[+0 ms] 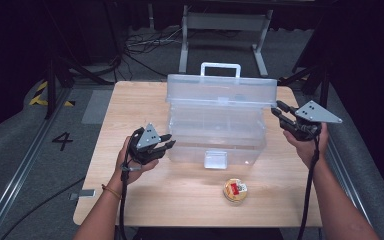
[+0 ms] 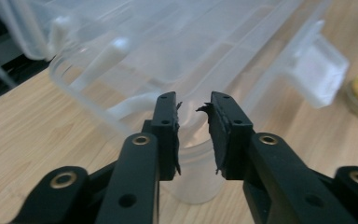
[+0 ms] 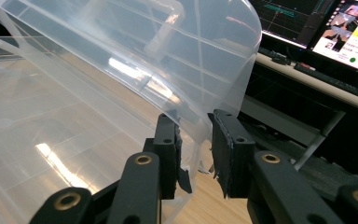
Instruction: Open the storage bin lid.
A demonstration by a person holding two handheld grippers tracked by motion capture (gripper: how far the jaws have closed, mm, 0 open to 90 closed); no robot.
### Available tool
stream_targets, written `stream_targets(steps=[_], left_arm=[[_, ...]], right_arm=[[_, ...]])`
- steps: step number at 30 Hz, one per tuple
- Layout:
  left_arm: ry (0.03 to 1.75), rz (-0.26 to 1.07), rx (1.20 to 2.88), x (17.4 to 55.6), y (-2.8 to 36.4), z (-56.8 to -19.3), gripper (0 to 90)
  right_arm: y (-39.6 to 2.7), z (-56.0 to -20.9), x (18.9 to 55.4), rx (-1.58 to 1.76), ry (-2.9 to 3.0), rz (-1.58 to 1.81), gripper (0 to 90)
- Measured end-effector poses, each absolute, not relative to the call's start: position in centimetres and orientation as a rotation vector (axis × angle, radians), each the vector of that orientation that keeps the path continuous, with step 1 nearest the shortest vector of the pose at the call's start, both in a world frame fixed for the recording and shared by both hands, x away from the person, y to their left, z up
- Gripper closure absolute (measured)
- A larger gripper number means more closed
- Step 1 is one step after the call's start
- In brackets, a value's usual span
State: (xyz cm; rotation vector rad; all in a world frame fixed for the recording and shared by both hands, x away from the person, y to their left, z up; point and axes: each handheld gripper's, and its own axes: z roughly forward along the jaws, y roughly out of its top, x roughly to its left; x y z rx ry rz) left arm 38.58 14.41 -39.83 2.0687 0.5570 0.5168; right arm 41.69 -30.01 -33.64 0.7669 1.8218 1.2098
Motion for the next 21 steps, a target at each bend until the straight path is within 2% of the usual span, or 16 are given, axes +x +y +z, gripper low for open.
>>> stream_targets(steps=[11,21], left_arm=[[0.533,0.461,2.128,39.0,13.2,-40.5,66.0],[0.436,0.397,2.279,40.2,11.2,-40.1,61.5]], right_arm=[[-29.9,-33.2,42.4,0.796,1.797,1.21,74.5],[-29.5,-32.3,42.7,0.827,1.808,1.17,76.6]])
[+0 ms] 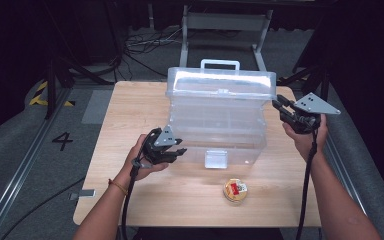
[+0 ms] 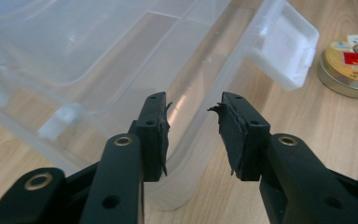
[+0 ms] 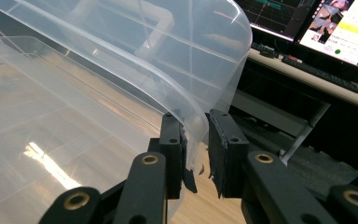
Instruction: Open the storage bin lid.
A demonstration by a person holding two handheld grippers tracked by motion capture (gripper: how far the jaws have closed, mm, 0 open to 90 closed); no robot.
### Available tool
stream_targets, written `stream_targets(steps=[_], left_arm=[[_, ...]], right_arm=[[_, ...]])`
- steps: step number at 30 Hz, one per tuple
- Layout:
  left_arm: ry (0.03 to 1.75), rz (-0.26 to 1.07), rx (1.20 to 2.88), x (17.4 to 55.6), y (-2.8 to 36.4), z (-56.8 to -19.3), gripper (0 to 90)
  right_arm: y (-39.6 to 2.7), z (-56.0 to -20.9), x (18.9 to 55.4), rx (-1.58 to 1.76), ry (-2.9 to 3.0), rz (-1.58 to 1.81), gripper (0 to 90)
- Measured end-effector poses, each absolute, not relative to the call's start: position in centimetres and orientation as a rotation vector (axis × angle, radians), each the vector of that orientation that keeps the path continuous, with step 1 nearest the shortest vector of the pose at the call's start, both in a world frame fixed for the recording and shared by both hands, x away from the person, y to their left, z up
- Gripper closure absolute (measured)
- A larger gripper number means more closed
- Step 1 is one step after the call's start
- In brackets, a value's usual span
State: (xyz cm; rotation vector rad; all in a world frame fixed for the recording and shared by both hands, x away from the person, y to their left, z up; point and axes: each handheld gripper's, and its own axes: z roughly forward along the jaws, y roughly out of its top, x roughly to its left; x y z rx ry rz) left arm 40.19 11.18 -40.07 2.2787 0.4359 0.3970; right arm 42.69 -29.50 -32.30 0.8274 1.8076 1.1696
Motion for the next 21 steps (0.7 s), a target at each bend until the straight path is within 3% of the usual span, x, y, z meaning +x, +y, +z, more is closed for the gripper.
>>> stream_targets(steps=[2,5,8,10,21], left_arm=[[0.413,0.365,2.335,40.7,10.3,-39.8,61.6],[0.358,0.367,2.42,41.2,8.8,-39.6,60.3],[0.345,0.365,2.48,41.6,7.8,-40.1,64.0],[0.337,0.358,2.478,41.7,7.6,-40.4,73.4],[0.305,0.344,2.463,41.8,8.0,-40.7,76.1]], right_arm=[[-29.6,-32.0,42.8,0.837,1.808,1.171,78.3],[-30.1,-31.5,42.9,0.858,1.803,1.236,90.0],[-29.6,-31.7,43.5,0.84,1.853,1.164,89.9],[-29.1,-32.1,43.8,0.825,1.873,1.149,88.9],[-28.7,-30.9,45.0,0.829,1.84,1.138,86.1]])
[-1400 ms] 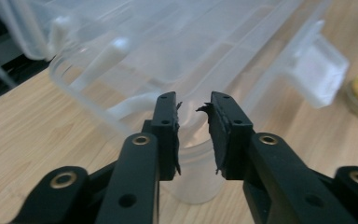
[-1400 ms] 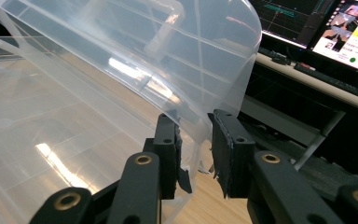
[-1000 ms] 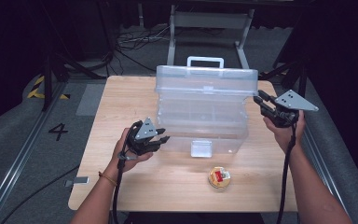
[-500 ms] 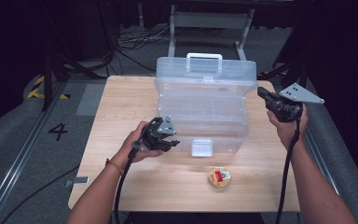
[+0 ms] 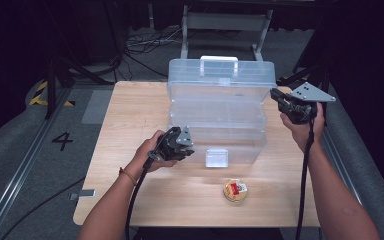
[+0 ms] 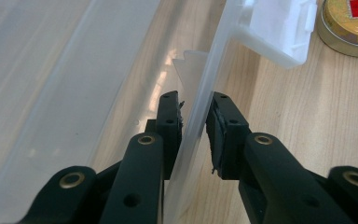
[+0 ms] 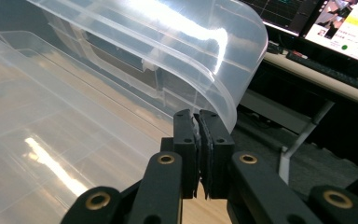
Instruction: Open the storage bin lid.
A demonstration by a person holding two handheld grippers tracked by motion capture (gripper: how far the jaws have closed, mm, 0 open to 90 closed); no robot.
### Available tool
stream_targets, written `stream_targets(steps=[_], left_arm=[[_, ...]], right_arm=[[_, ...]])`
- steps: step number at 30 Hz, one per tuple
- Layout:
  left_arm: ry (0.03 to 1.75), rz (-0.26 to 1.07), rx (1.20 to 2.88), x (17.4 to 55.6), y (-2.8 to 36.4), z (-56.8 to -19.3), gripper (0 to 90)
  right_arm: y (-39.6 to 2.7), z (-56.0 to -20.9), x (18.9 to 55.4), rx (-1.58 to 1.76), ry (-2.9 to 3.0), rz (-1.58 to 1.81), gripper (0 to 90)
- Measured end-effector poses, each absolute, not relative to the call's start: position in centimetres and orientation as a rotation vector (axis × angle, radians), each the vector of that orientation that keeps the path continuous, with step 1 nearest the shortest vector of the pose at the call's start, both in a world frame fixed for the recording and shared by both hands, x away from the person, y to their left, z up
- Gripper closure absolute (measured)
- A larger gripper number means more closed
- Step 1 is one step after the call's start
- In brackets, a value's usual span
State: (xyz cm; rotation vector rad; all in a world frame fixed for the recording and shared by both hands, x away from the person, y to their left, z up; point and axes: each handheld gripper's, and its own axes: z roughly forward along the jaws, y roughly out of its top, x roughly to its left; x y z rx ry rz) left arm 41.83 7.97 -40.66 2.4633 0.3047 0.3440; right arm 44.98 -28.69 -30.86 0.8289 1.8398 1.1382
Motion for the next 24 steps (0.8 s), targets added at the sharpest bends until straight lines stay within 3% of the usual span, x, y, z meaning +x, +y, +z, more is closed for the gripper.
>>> stream_targets(steps=[12,22,24], left_arm=[[0.308,0.325,2.411,42.0,8.5,-40.9,76.4],[0.303,0.319,2.399,42.0,8.6,-41.0,76.1],[0.302,0.318,2.398,42.0,8.6,-41.1,76.0]], right_arm=[[-28.8,-30.5,46.5,0.858,1.808,1.139,82.5],[-29.4,-30.5,47.4,0.92,1.78,1.149,73.4],[-29.1,-30.5,47.7,0.925,1.771,1.158,75.7]])
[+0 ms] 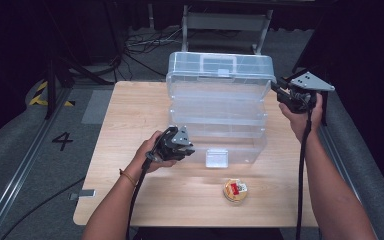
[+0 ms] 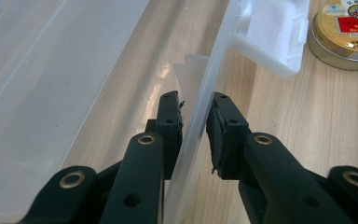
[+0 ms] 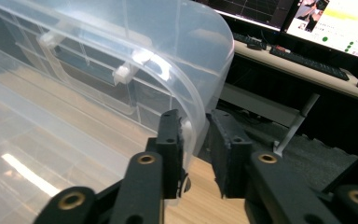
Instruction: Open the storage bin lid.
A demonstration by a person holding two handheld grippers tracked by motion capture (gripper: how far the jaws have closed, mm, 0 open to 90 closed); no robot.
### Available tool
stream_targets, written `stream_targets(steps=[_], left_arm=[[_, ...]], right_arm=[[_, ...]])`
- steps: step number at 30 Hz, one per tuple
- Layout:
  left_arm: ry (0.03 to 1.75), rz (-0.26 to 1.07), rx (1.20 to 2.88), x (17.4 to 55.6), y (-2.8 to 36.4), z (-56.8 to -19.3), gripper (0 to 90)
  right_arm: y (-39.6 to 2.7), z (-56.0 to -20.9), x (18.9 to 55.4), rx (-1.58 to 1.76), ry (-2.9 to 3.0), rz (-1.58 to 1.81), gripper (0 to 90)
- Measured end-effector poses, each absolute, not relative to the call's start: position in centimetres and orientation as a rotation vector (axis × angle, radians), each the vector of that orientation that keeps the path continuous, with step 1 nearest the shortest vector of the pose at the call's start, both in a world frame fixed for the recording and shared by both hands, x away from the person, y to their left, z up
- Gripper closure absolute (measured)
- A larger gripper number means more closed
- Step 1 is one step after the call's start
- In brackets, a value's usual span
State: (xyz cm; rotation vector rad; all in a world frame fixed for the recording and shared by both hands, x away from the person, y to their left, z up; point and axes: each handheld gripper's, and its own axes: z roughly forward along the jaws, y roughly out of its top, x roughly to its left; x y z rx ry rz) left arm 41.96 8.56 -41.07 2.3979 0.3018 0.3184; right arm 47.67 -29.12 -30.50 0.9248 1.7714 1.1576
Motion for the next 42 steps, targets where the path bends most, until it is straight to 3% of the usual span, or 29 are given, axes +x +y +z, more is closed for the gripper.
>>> stream_targets(steps=[2,14,42], left_arm=[[0.302,0.317,2.398,42.0,8.6,-41.1,76.1],[0.299,0.318,2.396,42.0,8.7,-41.1,76.2],[0.299,0.299,2.371,42.1,9.0,-41.4,75.9]], right_arm=[[-28.9,-30.4,48.1,0.941,1.757,1.161,79.8],[-28.3,-30.2,49.8,0.971,1.708,1.119,84.8],[-28.7,-29.5,55.4,1.075,1.747,1.211,85.7]])
